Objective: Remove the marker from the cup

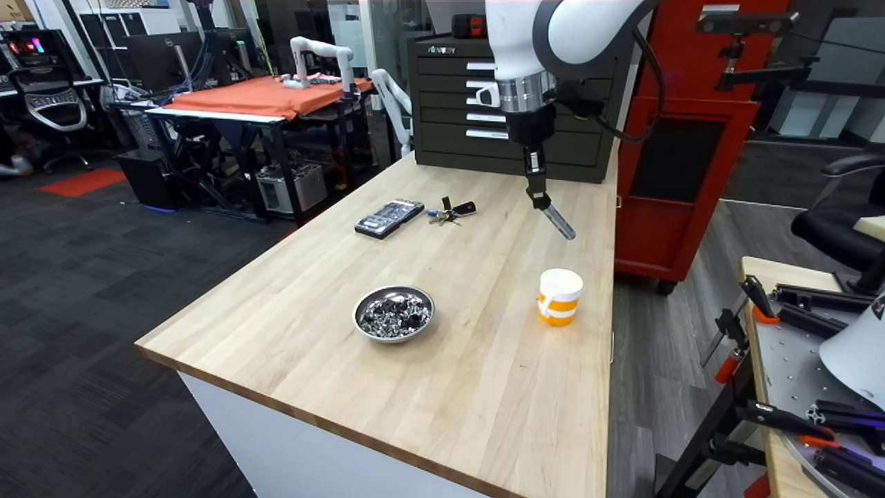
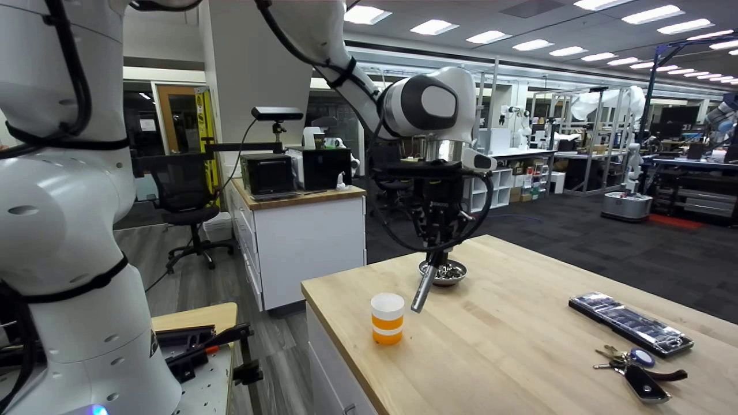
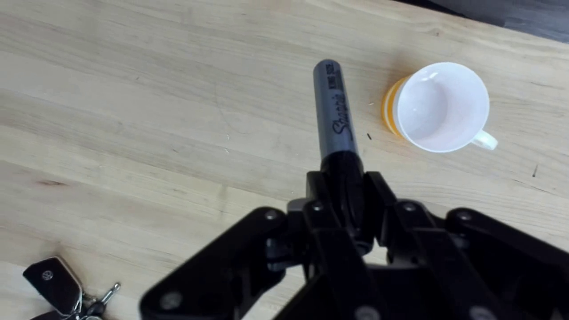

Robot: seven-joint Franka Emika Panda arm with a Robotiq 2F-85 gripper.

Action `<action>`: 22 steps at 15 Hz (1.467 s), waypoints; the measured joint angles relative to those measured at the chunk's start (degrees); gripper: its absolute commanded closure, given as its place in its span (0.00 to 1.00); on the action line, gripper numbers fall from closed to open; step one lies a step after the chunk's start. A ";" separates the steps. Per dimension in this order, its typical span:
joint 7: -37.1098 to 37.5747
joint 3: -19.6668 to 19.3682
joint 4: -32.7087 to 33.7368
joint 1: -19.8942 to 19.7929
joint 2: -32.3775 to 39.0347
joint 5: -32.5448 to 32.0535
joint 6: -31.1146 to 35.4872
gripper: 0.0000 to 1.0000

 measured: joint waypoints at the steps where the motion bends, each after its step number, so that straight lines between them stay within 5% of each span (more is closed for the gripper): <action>1: 0.00 -0.27 0.56 -0.09 1.21 -0.31 0.00 0.94; 16: -4.30 -1.27 13.17 -0.99 20.91 -1.57 0.12 0.94; 17: -4.55 -1.25 13.72 -1.04 21.68 -1.56 0.12 0.54; 22: -5.57 -1.22 15.15 -1.20 23.54 -1.54 0.10 0.23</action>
